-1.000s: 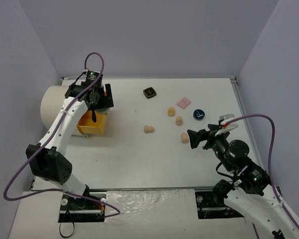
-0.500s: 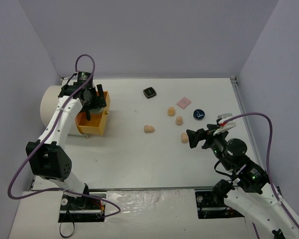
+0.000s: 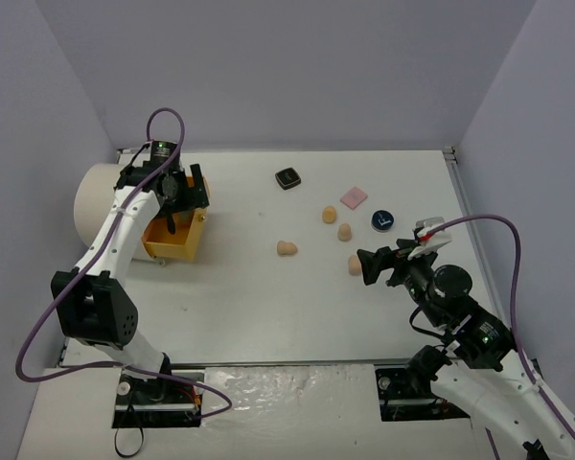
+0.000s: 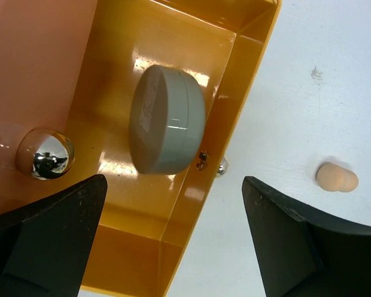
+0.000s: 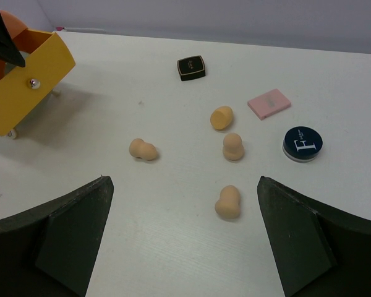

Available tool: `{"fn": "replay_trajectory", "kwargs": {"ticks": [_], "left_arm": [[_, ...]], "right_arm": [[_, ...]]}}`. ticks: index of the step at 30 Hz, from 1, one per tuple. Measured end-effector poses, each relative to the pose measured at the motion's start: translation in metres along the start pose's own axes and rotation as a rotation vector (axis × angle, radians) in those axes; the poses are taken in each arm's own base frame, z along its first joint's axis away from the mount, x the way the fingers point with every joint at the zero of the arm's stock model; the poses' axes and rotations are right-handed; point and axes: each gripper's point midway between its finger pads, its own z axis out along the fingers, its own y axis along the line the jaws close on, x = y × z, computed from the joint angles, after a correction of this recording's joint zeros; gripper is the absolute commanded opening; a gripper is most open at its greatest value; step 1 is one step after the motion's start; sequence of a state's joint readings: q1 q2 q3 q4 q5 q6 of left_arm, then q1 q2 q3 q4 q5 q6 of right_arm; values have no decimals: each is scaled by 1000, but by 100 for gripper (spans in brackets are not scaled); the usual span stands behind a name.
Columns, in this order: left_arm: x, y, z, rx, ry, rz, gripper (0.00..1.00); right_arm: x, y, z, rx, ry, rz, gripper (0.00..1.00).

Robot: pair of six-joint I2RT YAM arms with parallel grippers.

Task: Organize the makeup

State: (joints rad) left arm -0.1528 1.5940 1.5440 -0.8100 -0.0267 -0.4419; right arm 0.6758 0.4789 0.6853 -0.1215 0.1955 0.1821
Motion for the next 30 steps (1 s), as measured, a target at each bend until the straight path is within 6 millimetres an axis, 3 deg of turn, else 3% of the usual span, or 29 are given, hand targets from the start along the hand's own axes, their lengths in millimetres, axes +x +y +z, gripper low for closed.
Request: {"fn": "replay_trajectory", "kwargs": {"ticks": [12, 20, 24, 30], "left_arm": [[2, -6, 0, 39, 11, -4, 92], [-2, -27, -11, 156, 13, 1, 93], [-9, -38, -23, 219, -20, 23, 94], [-18, -58, -47, 304, -101, 101, 96]], "right_arm": [[6, -1, 5, 14, 25, -6, 100], [27, -16, 32, 149, 130, -8, 100], [39, -38, 55, 269, 208, -6, 100], [56, -94, 101, 469, 306, 53, 100]]}}
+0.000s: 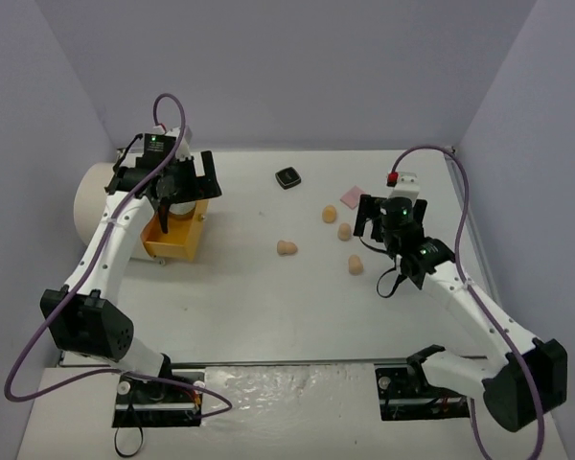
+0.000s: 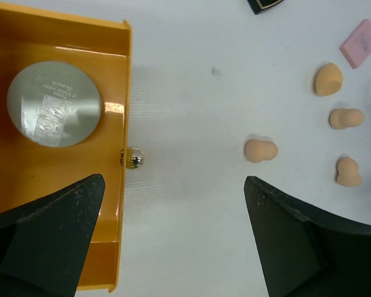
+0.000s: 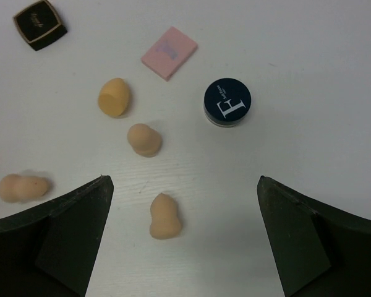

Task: Organize the makeup

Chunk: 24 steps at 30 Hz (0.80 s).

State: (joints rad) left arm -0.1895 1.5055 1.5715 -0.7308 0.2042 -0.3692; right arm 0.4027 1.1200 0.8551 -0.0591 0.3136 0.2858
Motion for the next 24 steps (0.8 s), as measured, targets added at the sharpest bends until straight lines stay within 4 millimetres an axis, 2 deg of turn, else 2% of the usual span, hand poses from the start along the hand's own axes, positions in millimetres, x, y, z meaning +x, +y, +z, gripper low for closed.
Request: {"fn": "replay_trajectory", "kwargs": {"ticks": [2, 6, 11, 13, 20, 24], "left_arm": [[-2, -8, -8, 27, -41, 39, 97], [9, -15, -29, 57, -104, 112, 97], [23, -9, -46, 52, -167, 159, 97], [23, -7, -49, 43, -186, 161, 97], [14, 8, -55, -39, -235, 164, 97], [11, 17, -57, -91, -253, 165, 97]], "right_arm": [[3, -10, 24, 41, 41, 21, 100], [15, -30, 64, 101, 116, 52, 100], [30, -46, 110, 131, 193, 77, 100], [36, -49, 126, 130, 224, 72, 100], [52, -51, 166, 110, 285, 45, 100], [66, -53, 179, 99, 322, 42, 99]]}}
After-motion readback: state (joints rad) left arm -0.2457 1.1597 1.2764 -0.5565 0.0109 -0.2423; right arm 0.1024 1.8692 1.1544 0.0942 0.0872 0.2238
